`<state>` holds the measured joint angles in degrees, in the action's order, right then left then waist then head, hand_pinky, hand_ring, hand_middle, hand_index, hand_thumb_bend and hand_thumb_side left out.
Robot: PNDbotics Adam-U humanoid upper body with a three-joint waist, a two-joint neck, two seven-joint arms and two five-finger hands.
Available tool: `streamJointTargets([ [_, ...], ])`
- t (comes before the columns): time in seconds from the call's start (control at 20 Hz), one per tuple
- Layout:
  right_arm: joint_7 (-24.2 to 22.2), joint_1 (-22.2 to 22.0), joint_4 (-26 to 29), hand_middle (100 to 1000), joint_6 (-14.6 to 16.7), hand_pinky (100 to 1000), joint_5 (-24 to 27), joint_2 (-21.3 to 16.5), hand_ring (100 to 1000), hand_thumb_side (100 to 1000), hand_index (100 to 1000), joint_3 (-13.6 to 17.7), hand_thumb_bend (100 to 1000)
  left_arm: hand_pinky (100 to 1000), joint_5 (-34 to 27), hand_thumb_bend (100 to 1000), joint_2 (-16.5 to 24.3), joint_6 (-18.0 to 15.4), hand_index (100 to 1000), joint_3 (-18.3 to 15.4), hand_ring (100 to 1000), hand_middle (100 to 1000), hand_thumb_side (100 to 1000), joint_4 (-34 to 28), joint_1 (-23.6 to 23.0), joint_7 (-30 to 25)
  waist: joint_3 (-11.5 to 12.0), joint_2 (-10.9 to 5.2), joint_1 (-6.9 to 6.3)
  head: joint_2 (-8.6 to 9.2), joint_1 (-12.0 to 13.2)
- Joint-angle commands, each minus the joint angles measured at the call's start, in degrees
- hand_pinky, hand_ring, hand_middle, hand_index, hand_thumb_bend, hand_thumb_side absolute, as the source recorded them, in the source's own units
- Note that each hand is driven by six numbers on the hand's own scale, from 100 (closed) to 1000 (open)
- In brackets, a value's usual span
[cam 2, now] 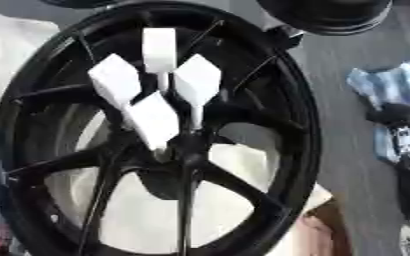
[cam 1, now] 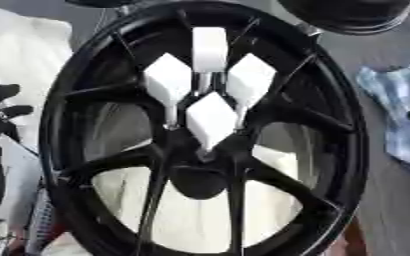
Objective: Pull the pin out of the wheel hub.
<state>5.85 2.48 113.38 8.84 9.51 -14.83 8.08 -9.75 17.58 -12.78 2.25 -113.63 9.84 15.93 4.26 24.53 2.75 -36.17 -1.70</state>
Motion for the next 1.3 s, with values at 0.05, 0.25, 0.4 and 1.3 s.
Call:
streamJointTargets([
  [0.05,-0.1,-0.1,1.2,599,0.5,995,0.1,-1.5,739,591,707,0.3,100,651,-0.2,104,0.6,0.1,739,-0.2,765,610,784,-1.0,-0.1,-0.2,-0.1,-1.62,-0.12,-0.08,-0.3],
  [0.25,-0.5,-0.8,1.2,603,3.2,989,0.0,-4.0,743,552,711,0.5,100,652,-0.2,104,0.6,0.2,739,-0.2,765,610,783,-1.0,-0.2,-0.2,-0.1,-1.88,0.05,-0.14,-0.3],
  [0.4,-1.3,-1.6,1.2,608,6.5,981,0.2,-7.5,747,528,714,0.4,100,652,-0.3,105,0.8,0.2,739,-0.2,766,610,782,-1.0,-0.3,-0.2,-0.2,-2.17,0.24,-0.22,-0.3],
  [1.3,-9.3,-5.1,1.2,672,22.2,908,-10.1,-37.8,788,231,748,3.7,100,652,-0.2,103,1.8,0.7,739,0.2,767,611,781,-1.0,-1.2,-0.6,-0.1,-3.52,1.36,-0.33,0.5],
])
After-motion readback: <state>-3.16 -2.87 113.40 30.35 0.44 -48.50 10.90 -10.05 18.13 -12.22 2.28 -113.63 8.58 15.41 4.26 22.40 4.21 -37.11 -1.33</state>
